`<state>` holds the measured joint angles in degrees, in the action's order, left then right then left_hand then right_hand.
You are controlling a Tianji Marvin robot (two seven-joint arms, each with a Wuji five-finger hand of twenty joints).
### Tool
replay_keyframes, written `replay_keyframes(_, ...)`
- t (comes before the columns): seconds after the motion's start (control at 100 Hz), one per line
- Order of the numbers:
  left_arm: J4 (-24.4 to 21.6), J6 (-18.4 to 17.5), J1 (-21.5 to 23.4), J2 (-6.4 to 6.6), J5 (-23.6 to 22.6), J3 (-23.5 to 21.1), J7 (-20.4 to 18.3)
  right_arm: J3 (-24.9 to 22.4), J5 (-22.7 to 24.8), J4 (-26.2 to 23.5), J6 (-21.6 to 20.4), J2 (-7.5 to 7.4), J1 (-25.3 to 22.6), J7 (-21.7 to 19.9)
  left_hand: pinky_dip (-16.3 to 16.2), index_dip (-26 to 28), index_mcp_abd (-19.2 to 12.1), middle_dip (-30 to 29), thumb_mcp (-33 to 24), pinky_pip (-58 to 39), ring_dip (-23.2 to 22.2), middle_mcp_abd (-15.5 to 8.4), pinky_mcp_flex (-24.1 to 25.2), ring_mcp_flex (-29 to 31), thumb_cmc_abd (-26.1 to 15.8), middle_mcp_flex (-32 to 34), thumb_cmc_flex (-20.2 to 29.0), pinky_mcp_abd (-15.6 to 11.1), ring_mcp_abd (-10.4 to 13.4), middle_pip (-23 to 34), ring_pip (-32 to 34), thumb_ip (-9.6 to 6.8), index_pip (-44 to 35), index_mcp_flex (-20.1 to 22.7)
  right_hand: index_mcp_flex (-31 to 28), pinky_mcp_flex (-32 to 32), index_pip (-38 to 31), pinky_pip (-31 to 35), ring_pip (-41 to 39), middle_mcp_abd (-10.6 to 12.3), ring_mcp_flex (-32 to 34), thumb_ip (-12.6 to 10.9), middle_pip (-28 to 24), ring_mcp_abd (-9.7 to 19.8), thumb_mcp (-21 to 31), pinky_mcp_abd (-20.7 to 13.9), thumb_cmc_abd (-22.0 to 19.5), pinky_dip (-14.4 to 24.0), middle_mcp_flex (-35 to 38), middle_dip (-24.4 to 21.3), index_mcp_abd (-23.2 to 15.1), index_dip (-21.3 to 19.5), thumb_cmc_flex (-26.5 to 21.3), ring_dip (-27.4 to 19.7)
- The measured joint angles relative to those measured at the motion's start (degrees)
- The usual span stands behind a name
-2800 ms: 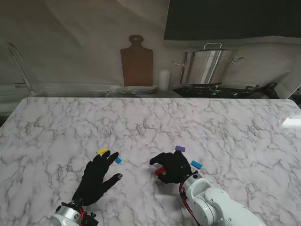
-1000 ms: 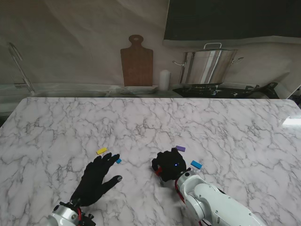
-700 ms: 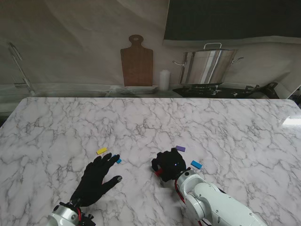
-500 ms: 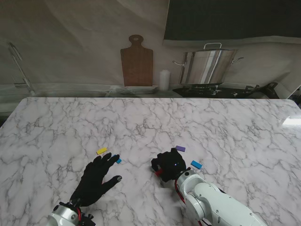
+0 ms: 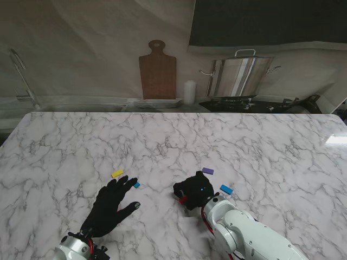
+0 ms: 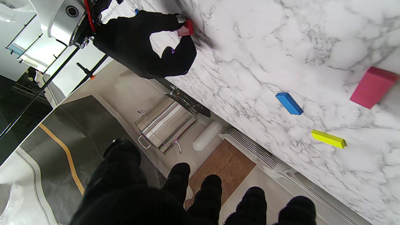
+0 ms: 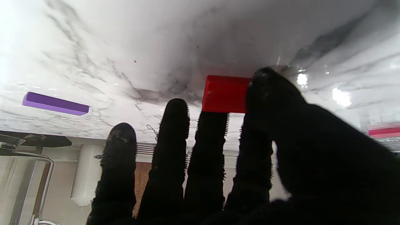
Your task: Arrange dominoes in a row
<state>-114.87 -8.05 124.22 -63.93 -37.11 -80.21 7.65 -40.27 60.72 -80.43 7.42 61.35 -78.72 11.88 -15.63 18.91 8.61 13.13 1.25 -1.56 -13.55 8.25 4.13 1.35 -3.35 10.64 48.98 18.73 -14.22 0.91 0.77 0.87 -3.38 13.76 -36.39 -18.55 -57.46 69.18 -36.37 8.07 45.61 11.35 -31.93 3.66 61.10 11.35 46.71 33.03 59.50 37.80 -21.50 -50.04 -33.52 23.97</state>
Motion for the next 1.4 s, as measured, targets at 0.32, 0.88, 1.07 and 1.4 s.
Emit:
replay_keyframes(0.32,0.05,-0.09,-0.02,0.00,-0.05,-0.03,-0.05,0.37,-0.41,0.75,-0.30,0.13,0.25,1.49,-0.11,0.01,0.27,0.01,0.00,0.00,-0.02,0.01,0.00,0.00,0.00,0.00,0.00,0.00,0.00,0.00,0.00,0.00,0.00,0.00,0.89,0.00,0.81,0.00,-1.52,0.01,0.00,1.15,-7.07,0.01,-0.17,0.05,-0.07,-0.11,-0.10,3.19,-2.13,2.52,0.00,0.62)
replay_keyframes(0.88,0.50,-0.45,-0.24,0.03,-0.44,0.02,-0.01,0.43,-0.91,1.74,-0.58,0.42,0.15,3.05,-0.25,0.02,0.55,0.01,0.00,0.00,-0.05,0.02,0.00,0.00,0.00,0.00,0.00,0.00,0.00,0.00,0.00,0.00,0.00,0.00,-1.85,2.07,4.33,-0.63,-3.01,-0.06,-1.92,0.64,-10.16,0.02,-1.21,0.67,-4.22,-0.13,-2.36,5.88,-2.04,18.25,0.11,1.29)
replay_keyframes(1.07,0.61,-0.47,-0.30,0.03,-0.45,0.06,0.02,0.56,-1.48,2.24,-0.28,0.68,0.18,3.90,-0.26,0.14,0.57,0.01,0.00,-0.01,-0.06,0.02,0.00,0.00,0.01,0.00,0.00,0.00,0.00,0.00,0.00,0.00,0.00,0.00,-4.36,2.58,3.70,-0.66,-3.59,-0.46,-1.92,0.63,-10.16,0.01,-1.97,0.79,-4.95,-0.13,-3.18,5.90,-2.04,20.36,0.19,1.33)
replay_keyframes(1.4,0.64,-0.49,-0.32,0.04,-0.44,0.06,0.08,0.95,-1.48,2.32,0.53,0.82,0.41,3.91,-0.29,0.14,0.60,0.01,0.00,-0.01,-0.09,0.03,0.00,0.00,0.01,0.00,0.00,0.00,0.00,0.00,0.00,0.00,-0.01,0.00,-6.34,2.60,3.77,-0.67,-4.30,-0.77,-1.92,0.63,-10.17,-0.02,-3.27,0.84,-6.22,-0.12,-2.97,5.90,-2.02,22.85,0.03,1.47)
